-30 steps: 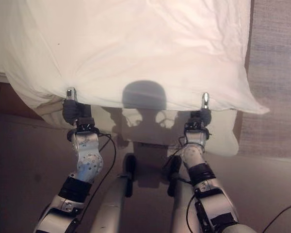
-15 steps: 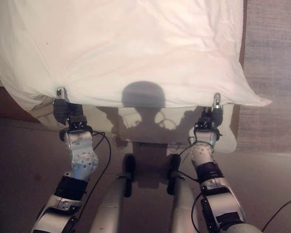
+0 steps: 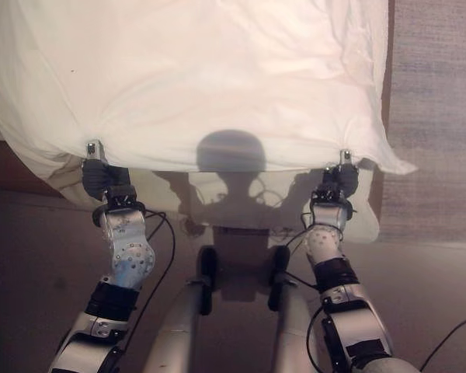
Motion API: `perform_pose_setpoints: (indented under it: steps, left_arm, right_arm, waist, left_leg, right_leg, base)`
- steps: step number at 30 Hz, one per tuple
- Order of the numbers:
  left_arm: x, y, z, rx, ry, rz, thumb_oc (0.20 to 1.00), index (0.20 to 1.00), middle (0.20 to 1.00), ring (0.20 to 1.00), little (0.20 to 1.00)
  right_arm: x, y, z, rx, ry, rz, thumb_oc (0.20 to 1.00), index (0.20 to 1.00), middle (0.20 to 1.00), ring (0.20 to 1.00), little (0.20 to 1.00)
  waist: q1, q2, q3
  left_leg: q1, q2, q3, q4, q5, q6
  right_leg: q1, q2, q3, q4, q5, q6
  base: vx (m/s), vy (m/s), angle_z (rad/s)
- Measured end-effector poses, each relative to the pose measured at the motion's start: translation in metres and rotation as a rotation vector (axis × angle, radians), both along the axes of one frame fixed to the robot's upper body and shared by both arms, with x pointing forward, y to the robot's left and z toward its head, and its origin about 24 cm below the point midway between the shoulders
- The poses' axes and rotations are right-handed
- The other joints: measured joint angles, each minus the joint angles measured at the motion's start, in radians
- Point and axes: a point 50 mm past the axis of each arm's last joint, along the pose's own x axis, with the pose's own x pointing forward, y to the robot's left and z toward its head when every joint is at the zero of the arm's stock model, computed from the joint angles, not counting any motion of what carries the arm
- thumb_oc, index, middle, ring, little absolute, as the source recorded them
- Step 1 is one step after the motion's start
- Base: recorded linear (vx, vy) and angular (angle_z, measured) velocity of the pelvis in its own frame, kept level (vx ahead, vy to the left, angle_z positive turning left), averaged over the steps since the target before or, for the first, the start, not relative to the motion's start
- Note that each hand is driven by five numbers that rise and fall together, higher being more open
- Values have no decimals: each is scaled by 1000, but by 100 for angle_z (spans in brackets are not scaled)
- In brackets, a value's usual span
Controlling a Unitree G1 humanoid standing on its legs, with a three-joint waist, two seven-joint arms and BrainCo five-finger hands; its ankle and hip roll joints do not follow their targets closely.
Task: Make the bed
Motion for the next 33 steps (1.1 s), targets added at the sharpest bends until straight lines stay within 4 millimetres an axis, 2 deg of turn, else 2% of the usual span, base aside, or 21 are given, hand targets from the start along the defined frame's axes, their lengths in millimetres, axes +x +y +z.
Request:
perform_pose_setpoints:
  steps: [9,10,11,12,33]
  left_arm:
    - [0,2,-1,-2,3,5,200,200,200,200,200]
    - [-1,2,-2,-3,3,7,200,200,200,200,200]
    - [-1,3,-1,-4,2,9,200,200,200,200,200]
    - [-1,3,-1,-6,2,11,200,200,200,200,200]
    - [-1,5,-3,-1,6,13,200,200,200,200,200]
  right_arm:
    - [1,4,0,1,-1,9,200,200,200,200,200]
    - [1,5,0,-3,0,12,247,247,247,247,247]
    - [1,5,0,-3,0,14,558,558,558,558,558]
    - [1,6,0,-5,0,15,1000,1000,1000,1000,1000]
    - [5,8,1,-46,56,10,1000,1000,1000,1000,1000]
  waist:
    - [2,1,0]
    - [2,1,0]
    - [3,1,0]
    - [3,1,0]
    - [5,10,-4]
  left_leg:
    - [1,0,0,0,0,0]
    - [1,0,0,0,0,0]
    - [1,0,0,0,0,0]
    - [1,0,0,0,0,0]
    - [3,-1,-6,-6,4,-3]
  right_leg:
    - [1,0,0,0,0,0]
    - [2,0,0,0,0,0]
    - [2,0,0,0,0,0]
    - [2,0,0,0,0,0]
    - [3,-2,-6,2,-2,-2]
  base:
    - [0,0,0]
    - [0,0,0]
    - [0,0,0]
    - [0,0,0]
    - [0,0,0]
